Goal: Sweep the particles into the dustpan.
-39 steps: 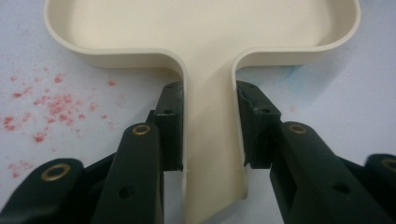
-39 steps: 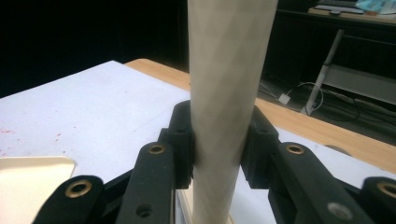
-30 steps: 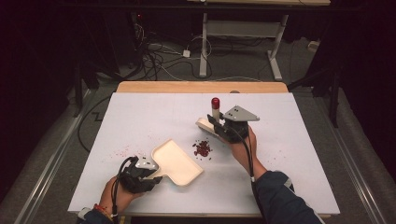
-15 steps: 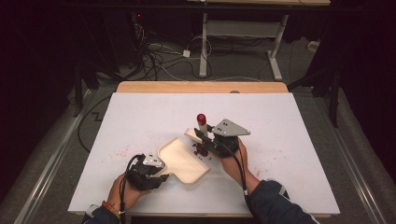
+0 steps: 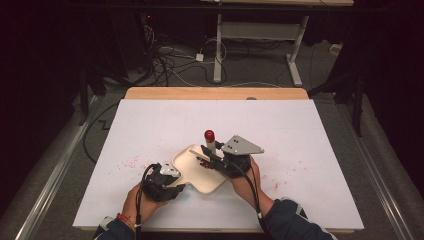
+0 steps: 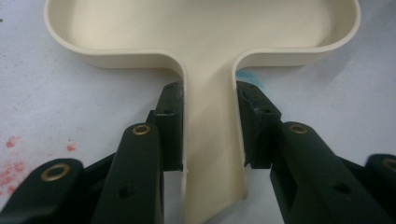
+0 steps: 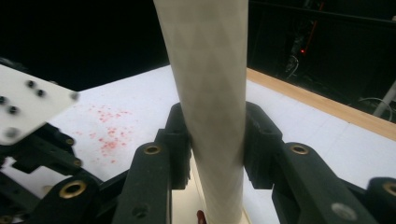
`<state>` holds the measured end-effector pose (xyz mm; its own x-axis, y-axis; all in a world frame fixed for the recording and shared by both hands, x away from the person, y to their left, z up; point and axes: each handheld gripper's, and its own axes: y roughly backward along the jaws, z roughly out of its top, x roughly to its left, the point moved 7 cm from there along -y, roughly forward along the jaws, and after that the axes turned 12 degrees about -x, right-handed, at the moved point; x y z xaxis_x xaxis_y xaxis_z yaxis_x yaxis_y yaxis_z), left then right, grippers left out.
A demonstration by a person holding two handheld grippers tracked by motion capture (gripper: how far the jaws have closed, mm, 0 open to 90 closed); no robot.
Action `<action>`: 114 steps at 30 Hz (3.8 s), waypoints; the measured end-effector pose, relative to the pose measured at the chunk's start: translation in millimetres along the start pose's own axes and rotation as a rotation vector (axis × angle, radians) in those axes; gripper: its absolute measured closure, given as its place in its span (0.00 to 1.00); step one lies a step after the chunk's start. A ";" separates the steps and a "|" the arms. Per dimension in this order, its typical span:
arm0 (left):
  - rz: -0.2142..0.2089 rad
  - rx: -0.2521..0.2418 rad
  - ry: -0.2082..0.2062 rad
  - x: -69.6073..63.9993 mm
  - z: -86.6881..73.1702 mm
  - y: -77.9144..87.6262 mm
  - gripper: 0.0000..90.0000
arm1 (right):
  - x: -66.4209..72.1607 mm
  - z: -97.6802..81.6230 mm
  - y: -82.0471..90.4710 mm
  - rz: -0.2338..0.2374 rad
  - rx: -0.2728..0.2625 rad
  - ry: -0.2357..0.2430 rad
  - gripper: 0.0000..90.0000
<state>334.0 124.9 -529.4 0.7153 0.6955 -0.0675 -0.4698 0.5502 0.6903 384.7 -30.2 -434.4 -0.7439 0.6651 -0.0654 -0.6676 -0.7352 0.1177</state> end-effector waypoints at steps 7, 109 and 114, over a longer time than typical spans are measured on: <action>0.004 0.009 0.002 0.9 0.2 -3.2 0.71 | 12.8 2.4 0.5 0.030 -0.007 -0.002 0.76; 0.015 0.020 0.006 15.1 -6.1 2.9 0.70 | -2.9 19.1 43.5 0.036 -0.093 0.079 0.78; 0.009 0.015 0.015 15.4 -6.6 2.4 0.70 | -20.8 22.1 29.2 0.001 -0.117 0.074 0.78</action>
<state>340.4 140.0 -533.5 0.7029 0.7077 -0.0718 -0.4684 0.5365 0.7020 381.4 -62.6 -407.7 -0.7420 0.6560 -0.1383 -0.6625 -0.7490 0.0020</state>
